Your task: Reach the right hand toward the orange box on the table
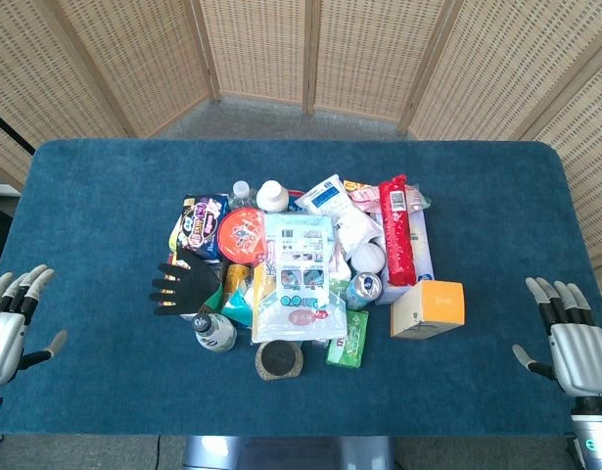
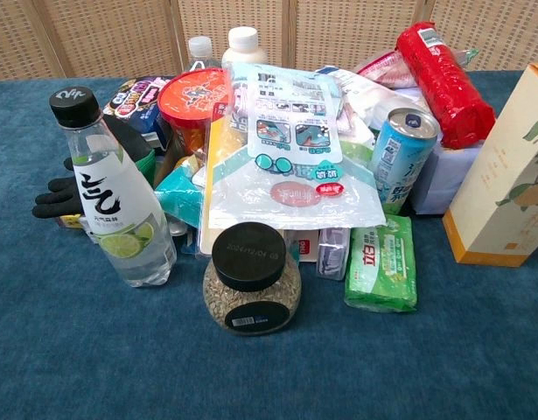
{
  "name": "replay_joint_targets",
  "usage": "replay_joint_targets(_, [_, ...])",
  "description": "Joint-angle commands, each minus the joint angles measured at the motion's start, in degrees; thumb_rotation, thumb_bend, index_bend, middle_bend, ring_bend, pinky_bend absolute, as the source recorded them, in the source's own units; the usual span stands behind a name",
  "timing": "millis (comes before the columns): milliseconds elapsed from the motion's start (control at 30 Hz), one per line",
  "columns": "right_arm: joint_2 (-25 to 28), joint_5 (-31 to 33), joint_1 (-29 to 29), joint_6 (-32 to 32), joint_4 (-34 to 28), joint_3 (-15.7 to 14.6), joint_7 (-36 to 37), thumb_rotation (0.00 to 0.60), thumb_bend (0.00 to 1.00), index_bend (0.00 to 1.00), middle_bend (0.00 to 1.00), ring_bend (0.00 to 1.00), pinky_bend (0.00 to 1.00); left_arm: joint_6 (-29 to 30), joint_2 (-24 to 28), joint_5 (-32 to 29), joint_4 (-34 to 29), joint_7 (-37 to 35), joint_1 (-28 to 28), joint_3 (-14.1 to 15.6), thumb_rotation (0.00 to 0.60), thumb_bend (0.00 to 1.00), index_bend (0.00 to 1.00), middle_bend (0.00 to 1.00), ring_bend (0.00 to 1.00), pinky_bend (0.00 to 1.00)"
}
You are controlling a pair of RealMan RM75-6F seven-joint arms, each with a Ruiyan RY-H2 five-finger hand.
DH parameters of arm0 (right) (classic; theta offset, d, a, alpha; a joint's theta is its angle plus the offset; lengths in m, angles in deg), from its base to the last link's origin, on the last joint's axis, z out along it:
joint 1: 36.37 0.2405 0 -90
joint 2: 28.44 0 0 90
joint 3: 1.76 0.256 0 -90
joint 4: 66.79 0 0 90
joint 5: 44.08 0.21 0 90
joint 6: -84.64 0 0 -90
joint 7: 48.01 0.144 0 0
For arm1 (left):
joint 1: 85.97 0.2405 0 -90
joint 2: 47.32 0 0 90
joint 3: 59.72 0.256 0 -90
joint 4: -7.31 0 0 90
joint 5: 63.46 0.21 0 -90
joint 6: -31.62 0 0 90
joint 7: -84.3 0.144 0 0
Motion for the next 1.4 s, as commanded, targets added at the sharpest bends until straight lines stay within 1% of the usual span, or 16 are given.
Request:
replay_joint_targets(33, [-0.14, -0.08, -0.06, -0.07, -0.01, -0.04, 0.09, 0.599, 0.22, 0.0, 0.0, 0.0, 0.0, -0.27, -0.12, 0.08, 0.27, -0.16, -0.17, 0.02, 0.557, 0.34, 0.0, 0.1, 0.15, 0.0])
replay_joint_targets(200, [-0.38, -0.62, 0.04, -0.18, 0.32, -0.09, 0.29, 0.599, 0.22, 0.0, 0.0, 0.0, 0.0, -0.27, -0.21, 0.33, 0.9, -0.95, -0.16, 0.16, 0.556, 0.34, 0.0, 0.09, 0.15, 0.0])
replay_joint_targets(400, [-0.36, -1.27, 0.29, -0.32, 0.66, 0.17, 4.01, 0.598, 0.22, 0.0, 0.0, 0.0, 0.0, 0.6, 0.29, 1.04, 0.58, -0.86, 0.06, 0.17, 0.554, 0.34, 0.0, 0.09, 0.15, 0.0])
replay_joint_targets(567, [-0.4, -2.15, 1.45, 1.83, 1.9, -0.06, 14.57, 0.592, 0.22, 0.0, 0.0, 0.0, 0.0, 0.87, 0.94, 1.75, -0.31, -0.37, 0.0, 0.27, 0.557, 0.34, 0.0, 0.09, 0.15, 0.0])
replay_joint_targets(600, [-0.43, -2.25, 1.7, 2.26, 2.41, -0.09, 16.36, 0.585, 0.22, 0.0, 0.0, 0.0, 0.0, 0.83, 1.02, 1.79, -0.45, -0.26, -0.04, 0.27, 0.556, 0.34, 0.0, 0.09, 0.15, 0.0])
replay_joint_targets(700, [-0.95, -2.56, 2.49, 3.33, 4.38, -0.08, 20.48, 0.539, 0.22, 0.0, 0.0, 0.0, 0.0, 0.64, 1.17, 1.82, -0.81, 0.11, -0.17, 0.26, 0.558, 0.34, 0.0, 0.09, 0.15, 0.0])
replay_joint_targets(833, [-2.01, -3.14, 3.67, 4.47, 6.28, 0.04, 25.42, 0.511, 0.22, 0.0, 0.0, 0.0, 0.0, 0.42, 1.16, 1.6, -1.14, 0.63, -0.25, 0.21, 0.555, 0.34, 0.0, 0.09, 0.15, 0.0])
replay_joint_targets(1200, [-4.88, -4.01, 7.14, 8.46, 10.04, -0.15, 31.39, 0.492, 0.23, 0.0, 0.0, 0.0, 0.0, 0.5, 1.85, 0.94, -2.53, 2.33, 0.02, 0.18, 0.555, 0.34, 0.0, 0.09, 0.15, 0.0])
replay_joint_targets(1400, [-4.71, -5.08, 9.21, 11.41, 8.84, -1.1, 33.24, 0.48, 0.23, 0.0, 0.0, 0.0, 0.0, 1.2, 2.29, 0.83, -3.08, 2.86, 0.52, 0.2, 0.556, 0.34, 0.0, 0.09, 0.15, 0.0])
